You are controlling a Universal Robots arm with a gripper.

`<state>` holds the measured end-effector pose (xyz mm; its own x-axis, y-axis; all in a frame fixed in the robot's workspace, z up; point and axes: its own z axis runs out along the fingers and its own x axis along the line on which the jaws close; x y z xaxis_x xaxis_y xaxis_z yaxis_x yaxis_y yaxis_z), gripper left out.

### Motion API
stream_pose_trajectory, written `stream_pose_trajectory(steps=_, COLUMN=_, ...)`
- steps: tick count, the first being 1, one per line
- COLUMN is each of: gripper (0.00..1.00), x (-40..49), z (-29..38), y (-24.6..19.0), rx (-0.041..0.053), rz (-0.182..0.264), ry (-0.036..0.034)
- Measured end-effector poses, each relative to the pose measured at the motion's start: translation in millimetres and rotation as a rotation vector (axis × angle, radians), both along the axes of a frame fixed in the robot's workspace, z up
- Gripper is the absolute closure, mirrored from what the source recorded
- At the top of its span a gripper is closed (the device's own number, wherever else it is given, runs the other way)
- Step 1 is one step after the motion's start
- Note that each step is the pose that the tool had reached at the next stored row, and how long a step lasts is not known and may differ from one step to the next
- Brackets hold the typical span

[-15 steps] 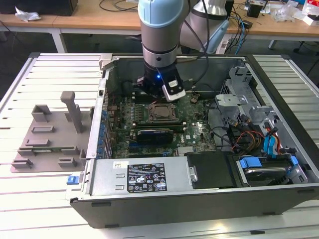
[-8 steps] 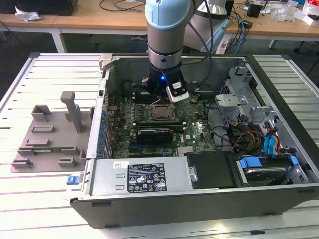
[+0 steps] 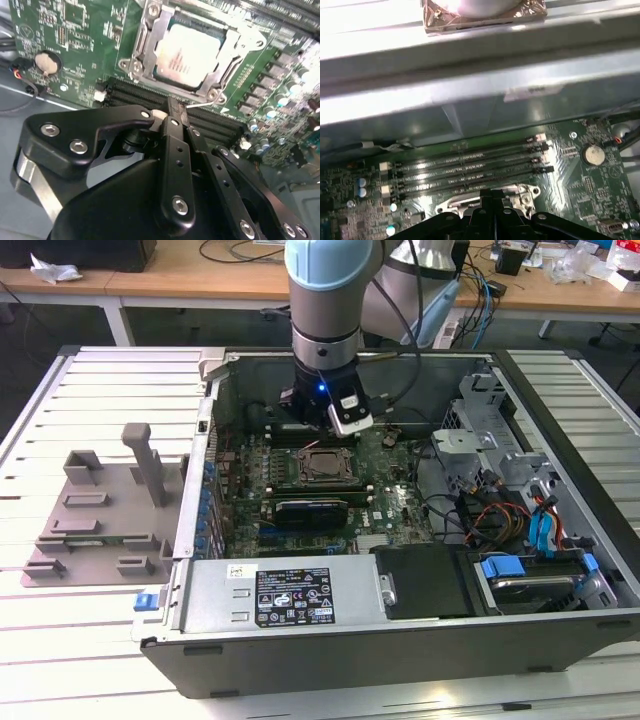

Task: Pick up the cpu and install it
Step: 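Install the first cpu locking lever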

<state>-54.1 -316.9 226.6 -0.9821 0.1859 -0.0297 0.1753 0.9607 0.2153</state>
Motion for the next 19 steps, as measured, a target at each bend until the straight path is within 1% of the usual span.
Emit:
stream_pose_trajectory(steps=1, gripper=0.89, x=-0.1, z=-0.1, y=1.0, rx=-0.0001, rz=0.000, ry=0.0000)
stream_pose_trajectory(steps=3, gripper=0.89, x=0.0, z=-1.6, y=1.3, rx=0.0001, rz=0.000, ry=0.0000)
stream_pose_trajectory(steps=6, gripper=0.89, x=-0.1, z=-10.7, y=1.3, rx=-0.0025, rz=-0.004, ry=0.0001)
stream_pose_trajectory(steps=7, gripper=0.89, x=-0.1, z=-12.4, y=2.3, rx=-0.0045, rz=-0.007, ry=0.0002)
stream_pose_trajectory(steps=8, gripper=0.89, x=0.0, z=-13.1, y=4.1, rx=-0.0048, rz=-0.010, ry=0.0000)
stream_pose_trajectory(steps=10, gripper=0.89, x=0.1, z=-14.0, y=9.4, rx=-0.0070, rz=-0.020, ry=0.0001)
stream_pose_trajectory(steps=18, gripper=0.89, x=1.1, z=-20.0, y=10.0, rx=-0.0204, rz=-0.047, ry=0.0000)
stream_pose_trajectory(steps=19, gripper=0.89, x=1.4, z=-21.9, y=10.0, rx=-0.0246, rz=-0.056, ry=0.0000)
